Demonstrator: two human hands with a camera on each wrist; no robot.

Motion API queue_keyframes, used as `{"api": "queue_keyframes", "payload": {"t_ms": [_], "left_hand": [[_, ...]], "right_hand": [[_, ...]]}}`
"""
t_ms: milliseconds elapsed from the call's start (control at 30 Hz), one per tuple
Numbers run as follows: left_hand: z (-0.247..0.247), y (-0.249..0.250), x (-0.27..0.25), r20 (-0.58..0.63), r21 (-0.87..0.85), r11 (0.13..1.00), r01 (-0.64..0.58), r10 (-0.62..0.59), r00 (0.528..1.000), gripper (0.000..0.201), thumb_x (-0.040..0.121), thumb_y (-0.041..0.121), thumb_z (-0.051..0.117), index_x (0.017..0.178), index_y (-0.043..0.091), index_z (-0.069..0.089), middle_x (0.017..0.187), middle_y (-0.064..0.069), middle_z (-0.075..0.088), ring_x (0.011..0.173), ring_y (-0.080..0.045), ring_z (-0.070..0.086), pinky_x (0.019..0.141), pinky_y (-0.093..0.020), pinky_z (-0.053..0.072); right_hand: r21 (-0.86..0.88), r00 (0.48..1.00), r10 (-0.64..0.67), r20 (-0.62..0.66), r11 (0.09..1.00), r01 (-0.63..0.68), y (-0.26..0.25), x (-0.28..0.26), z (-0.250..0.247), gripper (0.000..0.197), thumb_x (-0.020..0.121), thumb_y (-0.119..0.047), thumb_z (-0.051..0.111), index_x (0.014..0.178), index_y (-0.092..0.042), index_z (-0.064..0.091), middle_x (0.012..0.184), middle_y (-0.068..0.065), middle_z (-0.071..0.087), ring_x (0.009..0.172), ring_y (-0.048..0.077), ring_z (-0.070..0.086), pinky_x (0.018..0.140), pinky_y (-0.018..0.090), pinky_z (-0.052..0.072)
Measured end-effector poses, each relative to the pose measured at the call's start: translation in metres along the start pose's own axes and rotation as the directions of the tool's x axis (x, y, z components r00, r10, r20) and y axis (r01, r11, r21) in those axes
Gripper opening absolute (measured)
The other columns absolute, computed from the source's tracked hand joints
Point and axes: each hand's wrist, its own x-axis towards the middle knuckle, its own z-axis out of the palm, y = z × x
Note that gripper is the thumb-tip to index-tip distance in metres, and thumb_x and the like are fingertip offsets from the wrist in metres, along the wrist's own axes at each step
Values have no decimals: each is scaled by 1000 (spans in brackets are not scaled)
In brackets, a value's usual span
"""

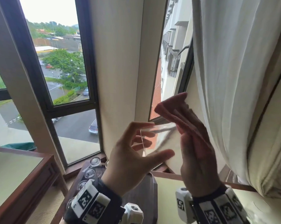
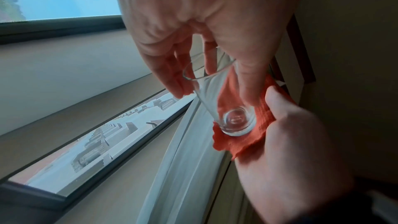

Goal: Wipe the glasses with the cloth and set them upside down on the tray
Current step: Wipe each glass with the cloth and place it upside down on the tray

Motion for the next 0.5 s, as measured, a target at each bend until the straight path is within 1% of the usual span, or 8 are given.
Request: {"api": "queue_keyframes", "payload": {"t_ms": [100,167,200,233,267,333,400,500], "left_hand": [[5,-1,-6,28,-25,999,-38,39,999,70,59,48,100,119,45,65,115,13,75,105,-16,73,92,-30,62],[9,-2,-7,-2,-80,996,-49,49,999,69,60,45,99,120,42,64,117,9,76,105,-19,74,92,-29,61],[11,-2,-6,-31,-104,993,-51,48,998,69,60,46,98,120,41,63,117,7,76,104,-20,74,91,-30,62],[11,-1,-3,-61,-118,992,-50,43,997,68,61,47,97,120,41,63,116,6,76,103,-20,74,89,-31,62],[11,-1,0,-85,-120,992,-46,36,996,68,61,50,96,119,41,62,115,7,76,102,-18,75,88,-31,62],[10,-1,7,-108,-98,995,-23,12,994,70,61,55,97,120,41,62,112,12,77,100,-13,76,86,-32,63],[9,-1,11,-109,-68,998,1,-9,994,72,58,55,96,121,40,63,109,16,77,97,-8,76,87,-32,64],[8,-4,10,-74,-68,997,23,-28,997,70,59,55,99,119,42,66,107,13,77,97,-11,76,89,-35,64]], "right_hand": [[-106,995,62,-81,992,-70,0,4,-21,26,102,-25,54,126,-27,63,109,3,75,98,18,73,94,37,57],[-241,984,68,-164,965,-107,3,-2,-34,33,100,-32,56,123,-8,58,81,13,75,67,23,74,68,17,55],[-275,966,85,-243,949,-153,2,-5,-32,48,101,-48,47,119,-5,60,75,11,75,64,20,74,61,11,54],[-299,967,125,-221,935,-189,-1,-8,-25,56,99,-55,39,118,-7,62,80,9,76,75,19,75,64,8,54],[-312,983,51,-175,944,-105,-1,-13,-17,54,101,-52,36,121,-9,60,94,10,78,96,20,72,81,9,53],[-360,996,-73,-50,932,50,3,-25,-5,47,107,-38,29,146,-19,47,141,9,61,135,17,51,112,19,38],[-325,996,-71,45,942,82,4,-29,3,49,107,-46,30,152,-32,40,156,-3,47,147,10,37,121,35,31],[-507,979,-135,156,839,197,10,-24,-2,50,107,-26,37,153,-6,37,166,13,22,154,32,20,121,57,28]]}}
